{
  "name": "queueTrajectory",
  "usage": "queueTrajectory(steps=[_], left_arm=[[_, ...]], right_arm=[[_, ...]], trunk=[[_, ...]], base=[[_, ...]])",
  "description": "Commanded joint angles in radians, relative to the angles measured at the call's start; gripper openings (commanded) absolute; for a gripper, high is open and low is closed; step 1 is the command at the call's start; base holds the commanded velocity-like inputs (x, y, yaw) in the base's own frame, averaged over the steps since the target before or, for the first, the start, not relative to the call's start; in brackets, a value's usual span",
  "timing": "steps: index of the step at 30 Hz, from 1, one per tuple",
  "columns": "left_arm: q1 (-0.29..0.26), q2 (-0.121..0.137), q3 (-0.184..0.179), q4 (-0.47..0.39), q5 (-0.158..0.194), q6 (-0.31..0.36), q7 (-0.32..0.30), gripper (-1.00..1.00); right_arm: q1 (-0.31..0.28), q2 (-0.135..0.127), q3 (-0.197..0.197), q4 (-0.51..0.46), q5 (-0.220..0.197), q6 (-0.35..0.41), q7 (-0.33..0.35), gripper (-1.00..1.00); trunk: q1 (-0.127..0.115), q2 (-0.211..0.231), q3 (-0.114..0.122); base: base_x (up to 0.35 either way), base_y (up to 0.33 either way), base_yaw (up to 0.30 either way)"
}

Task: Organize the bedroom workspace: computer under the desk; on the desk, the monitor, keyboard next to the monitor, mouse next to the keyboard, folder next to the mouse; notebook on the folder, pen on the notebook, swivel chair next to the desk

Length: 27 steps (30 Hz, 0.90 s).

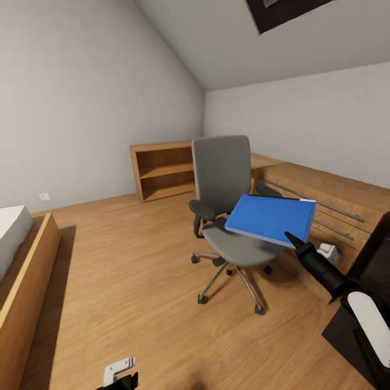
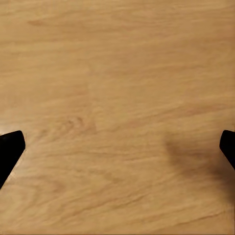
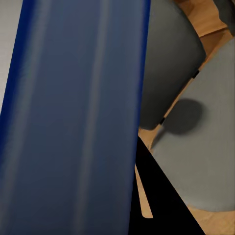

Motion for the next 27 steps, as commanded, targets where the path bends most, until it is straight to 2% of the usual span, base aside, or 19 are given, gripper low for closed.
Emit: queueTrajectory(steps=[1,8,27], left_arm=[[0.000,0.002,0.002,0.003,0.003,-0.004,0.001,1.00],[0.000,0.009,0.003,-0.004,0.002,-0.022,0.001,1.00],[0.000,0.008,0.001,-0.007,0.002,-0.022,0.001,1.00]], right_arm=[[0.000,0.007,-0.002,0.001,-0.003,0.007,0.003,-1.00],[0.001,0.035,-0.003,0.026,-0.004,0.009,0.019,-1.00],[0.001,0.036,-0.005,0.032,-0.020,0.010,0.021,-1.00]], trunk=[[-0.004,0.007,0.002],[-0.031,0.056,0.024],[-0.104,0.189,0.084]], base=[[0.000,0.000,0.000],[0.000,0.000,0.000],[0.000,0.000,0.000]])
